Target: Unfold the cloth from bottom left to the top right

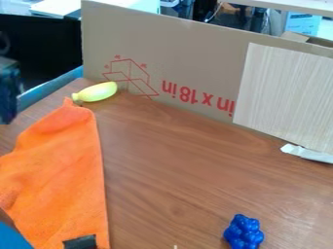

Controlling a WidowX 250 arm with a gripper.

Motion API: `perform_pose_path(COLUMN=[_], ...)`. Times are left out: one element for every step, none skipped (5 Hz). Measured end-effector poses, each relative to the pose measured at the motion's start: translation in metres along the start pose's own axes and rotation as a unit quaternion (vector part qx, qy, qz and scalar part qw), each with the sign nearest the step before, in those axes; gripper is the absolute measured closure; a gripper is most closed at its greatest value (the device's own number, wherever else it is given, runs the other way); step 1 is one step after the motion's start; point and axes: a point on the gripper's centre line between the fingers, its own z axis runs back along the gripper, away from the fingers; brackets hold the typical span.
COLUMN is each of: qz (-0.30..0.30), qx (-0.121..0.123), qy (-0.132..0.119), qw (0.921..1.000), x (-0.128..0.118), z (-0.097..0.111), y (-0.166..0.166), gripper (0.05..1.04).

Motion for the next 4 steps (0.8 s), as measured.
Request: perform_pose_path(qz=[0.026, 0.076, 0.113, 0.131], qx=[0.006, -0.008, 0.004, 0.002], qy=[-0.024, -0.066, -0.086, -0.072], qw=[0.9994, 0.9949, 0.9899, 0.9887], x=[-0.001, 0.003, 0.015, 0.023], z=[-0.023, -0.04, -0.051, -0.064], y=[0.017, 0.027, 0.034, 0.038], gripper=[0.082, 0.083, 0.082, 0.082])
